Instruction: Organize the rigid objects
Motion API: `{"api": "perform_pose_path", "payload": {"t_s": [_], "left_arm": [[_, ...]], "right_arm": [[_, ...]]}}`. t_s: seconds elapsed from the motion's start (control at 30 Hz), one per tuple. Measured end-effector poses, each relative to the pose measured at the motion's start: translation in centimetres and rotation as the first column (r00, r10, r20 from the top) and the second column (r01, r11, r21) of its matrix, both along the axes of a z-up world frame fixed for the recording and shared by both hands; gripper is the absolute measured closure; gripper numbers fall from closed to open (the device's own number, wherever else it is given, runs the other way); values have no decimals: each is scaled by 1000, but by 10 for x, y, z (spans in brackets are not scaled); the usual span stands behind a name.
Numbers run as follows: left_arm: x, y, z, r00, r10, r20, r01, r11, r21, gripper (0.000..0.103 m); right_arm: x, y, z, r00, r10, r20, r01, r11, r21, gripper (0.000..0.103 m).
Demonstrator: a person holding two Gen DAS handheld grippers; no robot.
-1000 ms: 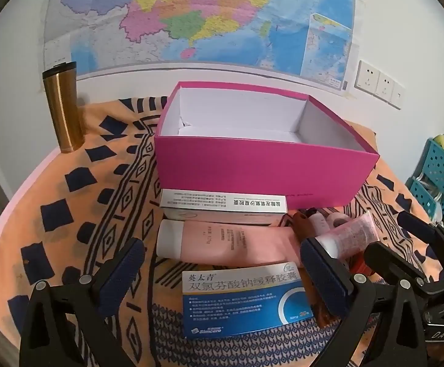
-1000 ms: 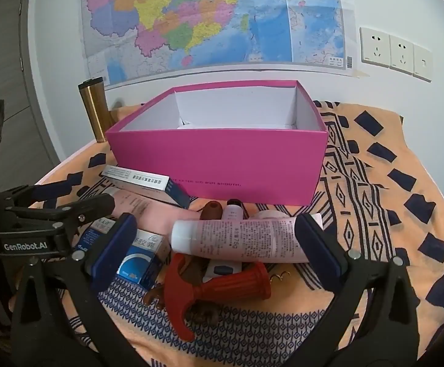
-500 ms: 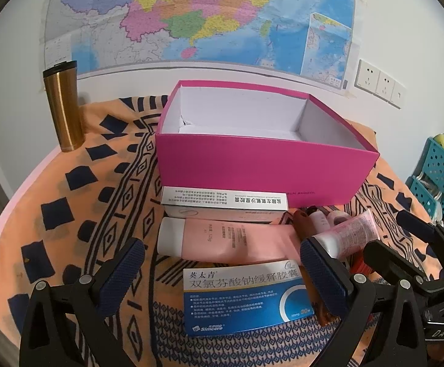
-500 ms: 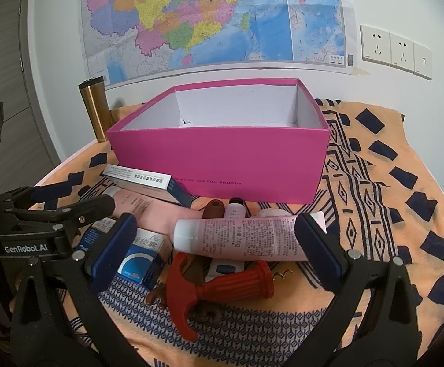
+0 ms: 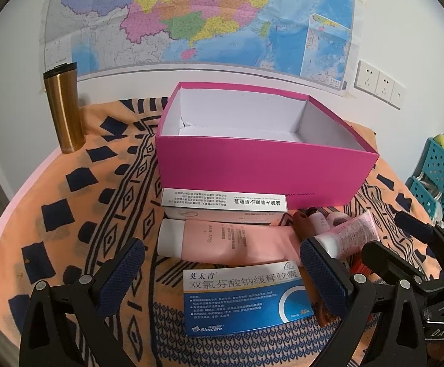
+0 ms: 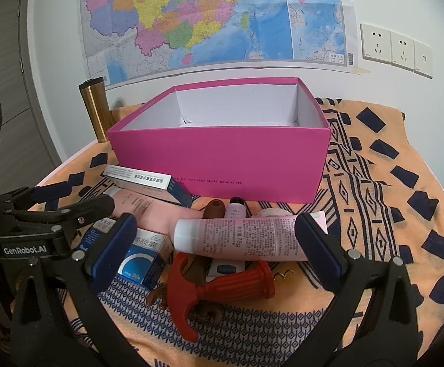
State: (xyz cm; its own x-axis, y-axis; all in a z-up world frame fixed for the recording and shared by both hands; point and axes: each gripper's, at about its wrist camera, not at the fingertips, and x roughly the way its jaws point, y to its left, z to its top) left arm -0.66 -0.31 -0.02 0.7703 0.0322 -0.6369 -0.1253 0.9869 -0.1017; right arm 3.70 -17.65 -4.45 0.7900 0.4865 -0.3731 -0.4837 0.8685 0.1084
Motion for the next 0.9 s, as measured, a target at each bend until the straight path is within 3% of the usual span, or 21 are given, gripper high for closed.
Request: {"api": "perform_pose_path", "payload": {"t_s": [0.9], "left_arm": [[2,-7,2,1000,-15,9,15,1000,15,0]], "right_arm": [[0,2,1,1000,7,-5,-7,1000,7,0]]}}
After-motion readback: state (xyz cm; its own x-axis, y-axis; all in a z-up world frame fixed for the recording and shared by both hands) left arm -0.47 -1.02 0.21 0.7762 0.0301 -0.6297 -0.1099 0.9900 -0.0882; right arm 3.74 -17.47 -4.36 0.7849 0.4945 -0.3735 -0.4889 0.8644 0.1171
